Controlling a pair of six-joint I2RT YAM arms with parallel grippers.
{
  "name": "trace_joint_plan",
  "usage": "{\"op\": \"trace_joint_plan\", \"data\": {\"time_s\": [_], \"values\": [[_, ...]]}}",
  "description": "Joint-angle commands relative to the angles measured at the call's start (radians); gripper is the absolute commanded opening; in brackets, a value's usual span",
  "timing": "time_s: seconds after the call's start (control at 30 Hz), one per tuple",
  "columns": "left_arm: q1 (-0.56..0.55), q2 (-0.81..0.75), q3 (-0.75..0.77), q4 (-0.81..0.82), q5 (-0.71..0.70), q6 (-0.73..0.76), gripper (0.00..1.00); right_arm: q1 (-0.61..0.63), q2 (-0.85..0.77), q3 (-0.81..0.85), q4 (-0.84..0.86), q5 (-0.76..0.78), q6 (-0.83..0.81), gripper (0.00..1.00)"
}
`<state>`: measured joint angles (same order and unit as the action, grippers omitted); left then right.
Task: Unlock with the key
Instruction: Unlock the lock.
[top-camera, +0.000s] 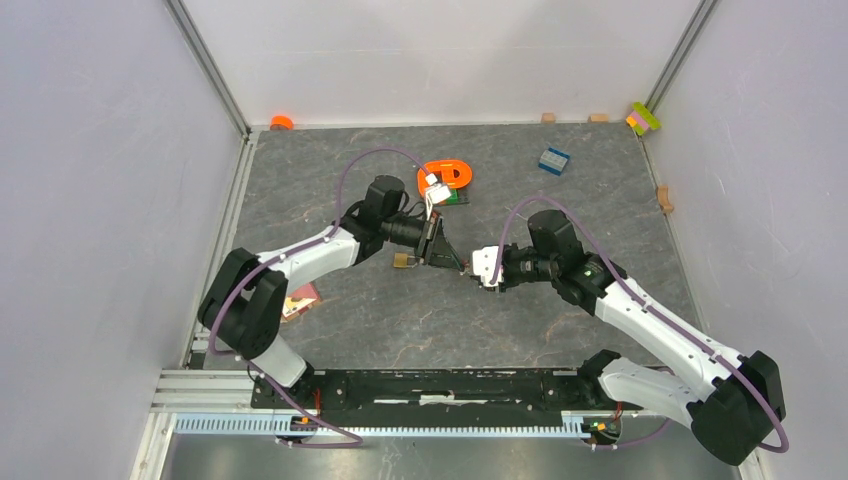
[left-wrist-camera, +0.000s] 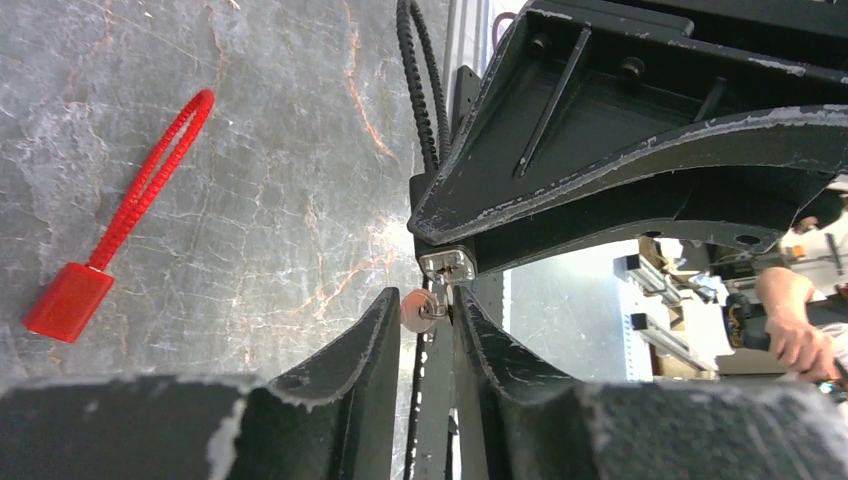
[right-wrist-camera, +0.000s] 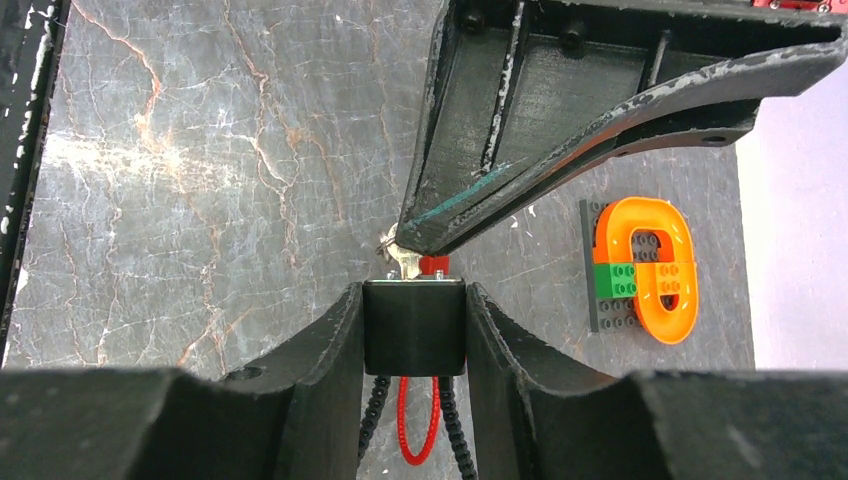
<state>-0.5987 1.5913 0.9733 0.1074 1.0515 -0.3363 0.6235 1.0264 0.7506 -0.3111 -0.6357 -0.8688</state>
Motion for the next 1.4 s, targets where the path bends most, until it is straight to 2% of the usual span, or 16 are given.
{"op": "trace_joint_plan", "data": {"time_s": [0.0, 0.23, 0.37, 0.77, 1.17, 1.3, 1.37], "values": [[0.001, 0.024, 0.021, 0.048, 0.048, -0.068, 0.3, 0.002, -0.005, 0.012, 0.045, -0.003, -0.01, 0.0], [0.002, 0.047, 0.016, 0.109, 0.076, -0.143, 0.15, 0.002, -0.002, 0.008, 0.055, 0.008, -0.003, 0.0], [-0.002, 0.066, 0.015, 0.162, 0.092, -0.211, 0.03, 0.002, 0.003, 0.004, 0.067, 0.019, 0.01, 0.0], [-0.041, 0.094, -0.007, 0.275, 0.056, -0.326, 0.02, 0.002, 0.021, -0.017, 0.144, 0.004, 0.106, 0.0], [-0.087, 0.145, -0.019, 0.366, 0.026, -0.376, 0.02, 0.001, 0.045, -0.041, 0.232, -0.036, 0.198, 0.0], [-0.088, 0.142, -0.019, 0.365, 0.034, -0.361, 0.02, 0.001, 0.04, -0.057, 0.233, -0.017, 0.194, 0.0], [-0.085, 0.126, -0.011, 0.315, 0.033, -0.301, 0.02, -0.004, 0.035, -0.063, 0.229, -0.007, 0.189, 0.0]]}}
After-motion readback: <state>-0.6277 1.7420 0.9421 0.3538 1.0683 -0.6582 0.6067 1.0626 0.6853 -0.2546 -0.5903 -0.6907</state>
